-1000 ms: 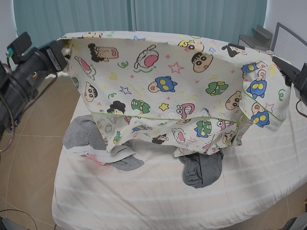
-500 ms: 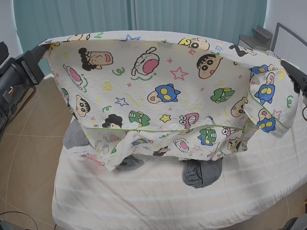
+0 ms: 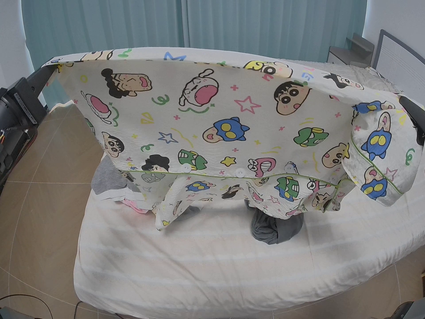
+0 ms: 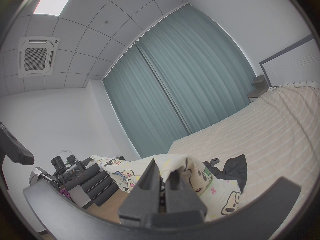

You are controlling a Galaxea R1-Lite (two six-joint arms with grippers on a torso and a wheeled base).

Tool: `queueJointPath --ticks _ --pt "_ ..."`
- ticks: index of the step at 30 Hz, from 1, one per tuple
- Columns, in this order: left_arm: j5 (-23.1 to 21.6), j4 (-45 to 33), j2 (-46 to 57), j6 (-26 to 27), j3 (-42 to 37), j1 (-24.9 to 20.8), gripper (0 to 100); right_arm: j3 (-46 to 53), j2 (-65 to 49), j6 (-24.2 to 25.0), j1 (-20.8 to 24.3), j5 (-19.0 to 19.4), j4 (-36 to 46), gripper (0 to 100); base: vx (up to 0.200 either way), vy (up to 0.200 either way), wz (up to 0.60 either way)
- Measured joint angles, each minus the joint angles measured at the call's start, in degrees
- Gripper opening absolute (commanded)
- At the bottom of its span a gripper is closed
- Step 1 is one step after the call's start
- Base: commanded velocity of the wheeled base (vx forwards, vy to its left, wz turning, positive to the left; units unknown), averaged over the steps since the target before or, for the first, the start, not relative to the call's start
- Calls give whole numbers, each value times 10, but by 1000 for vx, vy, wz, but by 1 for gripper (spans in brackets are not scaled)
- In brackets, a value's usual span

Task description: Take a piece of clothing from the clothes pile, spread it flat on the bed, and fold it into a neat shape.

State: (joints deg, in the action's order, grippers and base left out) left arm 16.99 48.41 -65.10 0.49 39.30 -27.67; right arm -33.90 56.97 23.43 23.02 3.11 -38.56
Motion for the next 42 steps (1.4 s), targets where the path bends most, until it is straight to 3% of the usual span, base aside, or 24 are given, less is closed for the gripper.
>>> queueJointPath --ticks 10,42 --pt "1 2 4 -20 -16 -3 0 5 -4 3 0 11 1 0 0 0 0" --pt "2 2 4 -17 -22 -35 0 -5 -16 8 -5 17 -1 0 0 -200 0"
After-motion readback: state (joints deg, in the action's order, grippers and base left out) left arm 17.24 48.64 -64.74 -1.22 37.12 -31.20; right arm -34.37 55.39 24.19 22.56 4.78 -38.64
